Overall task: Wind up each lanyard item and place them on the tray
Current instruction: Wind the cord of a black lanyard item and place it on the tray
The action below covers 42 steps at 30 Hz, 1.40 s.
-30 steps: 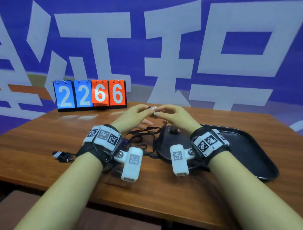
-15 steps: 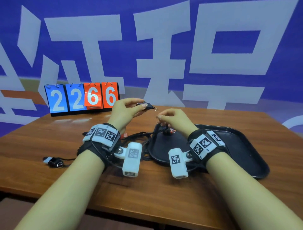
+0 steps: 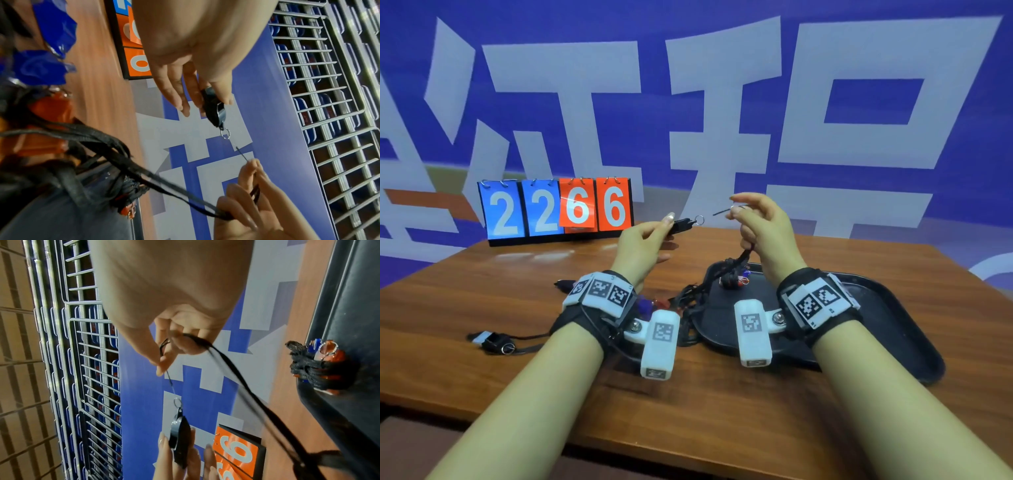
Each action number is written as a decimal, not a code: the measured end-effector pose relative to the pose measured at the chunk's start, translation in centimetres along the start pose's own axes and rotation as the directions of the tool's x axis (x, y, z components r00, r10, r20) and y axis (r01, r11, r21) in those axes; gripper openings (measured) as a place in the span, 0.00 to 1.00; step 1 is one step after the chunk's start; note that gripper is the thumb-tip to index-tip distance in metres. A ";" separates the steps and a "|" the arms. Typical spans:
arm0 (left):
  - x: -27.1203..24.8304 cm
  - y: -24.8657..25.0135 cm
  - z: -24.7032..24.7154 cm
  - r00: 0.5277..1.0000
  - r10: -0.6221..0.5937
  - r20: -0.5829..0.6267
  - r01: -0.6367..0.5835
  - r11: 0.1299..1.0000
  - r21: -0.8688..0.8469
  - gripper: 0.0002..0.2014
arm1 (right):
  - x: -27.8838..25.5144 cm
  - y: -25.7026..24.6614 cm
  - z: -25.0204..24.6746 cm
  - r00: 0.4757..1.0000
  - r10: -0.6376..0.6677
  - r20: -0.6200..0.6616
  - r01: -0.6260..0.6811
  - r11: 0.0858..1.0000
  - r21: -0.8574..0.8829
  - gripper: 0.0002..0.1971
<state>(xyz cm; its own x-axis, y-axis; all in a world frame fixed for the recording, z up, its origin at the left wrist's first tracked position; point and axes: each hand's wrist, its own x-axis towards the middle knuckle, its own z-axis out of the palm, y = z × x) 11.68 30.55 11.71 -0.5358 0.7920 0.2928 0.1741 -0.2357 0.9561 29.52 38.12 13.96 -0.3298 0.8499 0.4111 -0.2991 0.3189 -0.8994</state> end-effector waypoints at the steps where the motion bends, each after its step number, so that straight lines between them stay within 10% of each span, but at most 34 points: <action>1: 0.1 -0.1 0.0 1.000 0.000 -0.005 0.000 1.000 -0.005 0.10 | -0.1 0.0 -0.1 1.000 -0.022 0.014 0.022 0.999 -0.027 0.11; 6: 0.7 -0.3 -0.8 0.997 -0.043 -0.061 0.039 0.997 -0.072 0.13 | 0.6 0.9 -0.7 0.999 0.028 0.035 -0.017 0.955 -0.297 0.13; 10: 0.7 -0.8 -1.2 0.996 -0.041 -0.085 0.033 0.995 -0.093 0.15 | 1.6 3.0 -1.5 0.990 0.038 -0.134 -0.126 0.657 -0.743 0.08; 14: 0.4 -1.5 -1.4 0.993 -0.045 -0.105 0.032 0.991 -0.128 0.18 | 1.6 4.5 -1.5 0.935 0.240 -0.262 -0.348 0.462 -0.816 0.15; 19: -0.1 -1.4 -2.0 0.996 -0.082 -0.033 0.074 0.978 -0.194 0.17 | 0.5 2.2 1.3 0.874 0.486 0.019 -0.463 0.842 -0.275 0.26; 27: -0.4 -0.1 -1.1 0.996 -0.049 0.080 0.060 0.988 -0.143 0.16 | 0.4 -0.6 6.1 0.894 0.131 0.429 -0.074 0.986 -0.147 0.21; 31: 0.1 0.0 -2.0 0.999 -0.045 -0.008 0.043 0.980 -0.192 0.17 | 1.1 -1.7 7.2 0.936 -0.038 0.351 0.104 0.980 -0.172 0.18; 42: -0.3 0.7 -2.1 0.997 -0.039 0.062 0.048 0.987 -0.152 0.14 | 1.3 -1.3 4.1 0.995 -0.063 0.077 0.085 0.944 -0.320 0.26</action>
<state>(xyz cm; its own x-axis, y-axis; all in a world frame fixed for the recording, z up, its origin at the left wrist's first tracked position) 10.23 28.95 12.32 -0.4895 0.8343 0.2536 0.0200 -0.2801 0.9598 25.84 37.09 16.22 -0.3786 0.7931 0.4771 -0.0240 0.5069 -0.8617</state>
